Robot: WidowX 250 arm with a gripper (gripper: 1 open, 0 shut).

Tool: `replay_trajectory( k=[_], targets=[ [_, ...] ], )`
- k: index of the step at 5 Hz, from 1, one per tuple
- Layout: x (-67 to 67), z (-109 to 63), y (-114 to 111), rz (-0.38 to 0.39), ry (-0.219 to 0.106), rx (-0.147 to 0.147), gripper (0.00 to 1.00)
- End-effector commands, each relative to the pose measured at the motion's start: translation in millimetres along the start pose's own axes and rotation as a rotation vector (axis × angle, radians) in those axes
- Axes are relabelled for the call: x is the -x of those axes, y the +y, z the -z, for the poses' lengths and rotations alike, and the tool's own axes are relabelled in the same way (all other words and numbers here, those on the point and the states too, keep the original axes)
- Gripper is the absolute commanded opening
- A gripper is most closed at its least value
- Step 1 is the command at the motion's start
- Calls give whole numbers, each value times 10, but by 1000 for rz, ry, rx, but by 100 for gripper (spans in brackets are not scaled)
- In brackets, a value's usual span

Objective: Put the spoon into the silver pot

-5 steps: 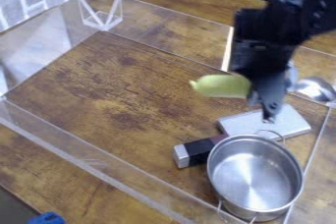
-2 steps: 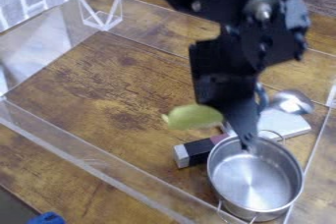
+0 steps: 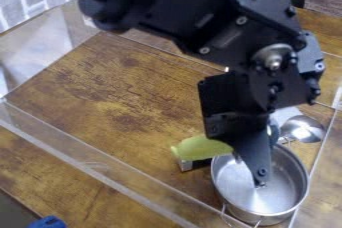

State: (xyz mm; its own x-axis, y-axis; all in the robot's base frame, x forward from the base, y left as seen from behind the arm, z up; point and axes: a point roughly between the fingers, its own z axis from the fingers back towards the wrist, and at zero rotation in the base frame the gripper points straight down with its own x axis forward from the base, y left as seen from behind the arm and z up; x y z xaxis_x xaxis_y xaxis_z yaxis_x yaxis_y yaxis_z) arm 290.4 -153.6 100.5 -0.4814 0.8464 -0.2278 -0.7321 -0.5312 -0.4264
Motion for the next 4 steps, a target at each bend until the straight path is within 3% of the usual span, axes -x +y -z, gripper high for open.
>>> replay_trajectory(
  k=[1, 2, 3, 4],
  targets=[
    [-25, 35, 93, -11, 79, -30, 0],
    [-14, 207, 20, 52, 96, -56, 100],
    [93, 226, -14, 102, 109, -74, 100],
    [82, 272, 4, 150, 106, -107, 100]
  ],
)
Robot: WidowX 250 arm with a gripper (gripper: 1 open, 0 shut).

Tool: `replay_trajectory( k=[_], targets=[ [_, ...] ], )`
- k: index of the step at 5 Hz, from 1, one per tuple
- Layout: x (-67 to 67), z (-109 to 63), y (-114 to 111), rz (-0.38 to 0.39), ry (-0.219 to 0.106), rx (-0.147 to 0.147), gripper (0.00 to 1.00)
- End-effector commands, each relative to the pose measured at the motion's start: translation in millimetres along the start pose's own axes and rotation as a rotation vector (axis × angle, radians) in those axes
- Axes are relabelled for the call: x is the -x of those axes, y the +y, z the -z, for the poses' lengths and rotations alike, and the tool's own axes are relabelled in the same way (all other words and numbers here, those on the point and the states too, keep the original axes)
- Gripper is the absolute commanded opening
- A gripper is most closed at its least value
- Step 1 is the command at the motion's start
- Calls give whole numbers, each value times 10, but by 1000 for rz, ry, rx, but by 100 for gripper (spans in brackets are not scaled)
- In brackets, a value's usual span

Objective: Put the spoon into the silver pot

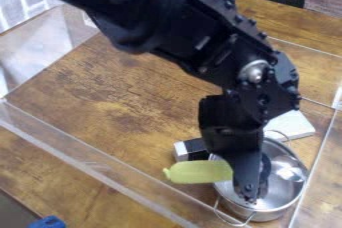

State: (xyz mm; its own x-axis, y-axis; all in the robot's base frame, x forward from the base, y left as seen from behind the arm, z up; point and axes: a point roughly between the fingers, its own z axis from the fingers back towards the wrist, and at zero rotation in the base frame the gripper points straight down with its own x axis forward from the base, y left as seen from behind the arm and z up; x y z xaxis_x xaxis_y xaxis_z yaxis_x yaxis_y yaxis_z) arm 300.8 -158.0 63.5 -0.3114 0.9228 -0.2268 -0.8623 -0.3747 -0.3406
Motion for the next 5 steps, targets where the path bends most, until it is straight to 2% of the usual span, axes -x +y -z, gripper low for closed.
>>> replay_trajectory(
  k=[1, 2, 3, 4, 5],
  targets=[
    [46, -30, -141, 3, 22, 16, 100],
    [68, 57, -157, 20, 15, -1, 100],
    [19, 166, -154, -53, -26, 0, 100],
    [37, 208, -174, -112, -56, 7, 100],
    [67, 152, -153, -167, -92, 17, 100]
  ],
)
